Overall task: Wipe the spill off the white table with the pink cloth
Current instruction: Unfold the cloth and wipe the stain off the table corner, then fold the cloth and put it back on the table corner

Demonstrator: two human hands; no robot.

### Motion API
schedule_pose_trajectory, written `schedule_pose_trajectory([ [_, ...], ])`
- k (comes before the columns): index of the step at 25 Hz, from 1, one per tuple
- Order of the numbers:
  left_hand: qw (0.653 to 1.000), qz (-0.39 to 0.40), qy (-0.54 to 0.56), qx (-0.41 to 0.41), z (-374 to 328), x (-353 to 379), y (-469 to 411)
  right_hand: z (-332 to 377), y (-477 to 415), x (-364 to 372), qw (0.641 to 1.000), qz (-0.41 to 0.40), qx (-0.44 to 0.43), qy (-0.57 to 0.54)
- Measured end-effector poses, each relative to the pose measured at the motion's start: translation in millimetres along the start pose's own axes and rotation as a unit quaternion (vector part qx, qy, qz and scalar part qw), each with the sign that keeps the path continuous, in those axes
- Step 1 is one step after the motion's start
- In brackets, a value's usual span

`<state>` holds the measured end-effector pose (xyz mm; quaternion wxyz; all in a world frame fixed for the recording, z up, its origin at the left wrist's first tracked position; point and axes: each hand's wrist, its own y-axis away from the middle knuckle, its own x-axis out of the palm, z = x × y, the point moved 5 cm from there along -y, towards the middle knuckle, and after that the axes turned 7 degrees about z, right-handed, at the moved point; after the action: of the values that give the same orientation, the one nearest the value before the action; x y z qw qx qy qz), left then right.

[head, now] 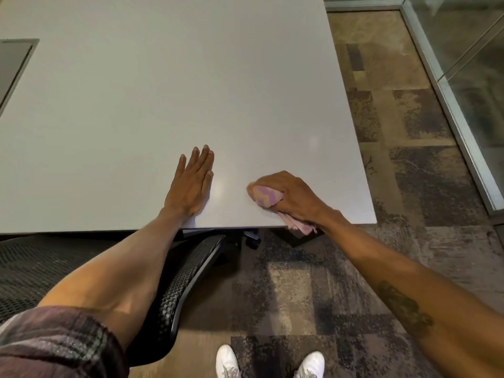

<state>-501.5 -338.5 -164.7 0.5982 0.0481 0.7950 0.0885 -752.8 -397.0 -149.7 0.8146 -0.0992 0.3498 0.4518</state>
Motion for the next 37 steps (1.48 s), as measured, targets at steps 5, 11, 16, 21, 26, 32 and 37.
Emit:
schedule_pose_trajectory([
  [5, 1.0, 0.0, 0.006, 0.006, 0.9, -0.6, 0.5, 31.7, -37.7, 20.5, 1.0, 0.017, -0.02, -0.003],
  [11, 0.998, 0.053, -0.001, 0.024, 2.7, -1.0, -2.5, 45.1, -6.5, 46.7, 0.994, 0.059, -0.088, -0.007],
  [16, 0.989, 0.142, -0.001, -0.046, -6.4, -6.3, -10.9, 28.3, 55.5, 36.6, 0.989, 0.111, -0.097, -0.003],
  [21, 0.978, 0.17, 0.015, -0.116, -44.6, -15.8, -7.5, -5.3, 163.2, 19.7, 0.998, 0.045, 0.008, -0.036],
  [26, 0.969, 0.212, 0.053, -0.119, -89.9, -29.5, 10.5, 13.7, 176.6, -7.6, 0.965, -0.094, 0.107, -0.222],
  [32, 0.934, 0.144, 0.307, -0.109, -155.2, -62.4, 57.5, 57.1, 141.0, -40.5, 0.891, -0.215, 0.172, -0.361],
  [37, 0.771, 0.204, 0.585, -0.147, -195.6, -88.7, 96.9, 96.5, 124.9, -45.4, 0.867, -0.247, 0.191, -0.389],
])
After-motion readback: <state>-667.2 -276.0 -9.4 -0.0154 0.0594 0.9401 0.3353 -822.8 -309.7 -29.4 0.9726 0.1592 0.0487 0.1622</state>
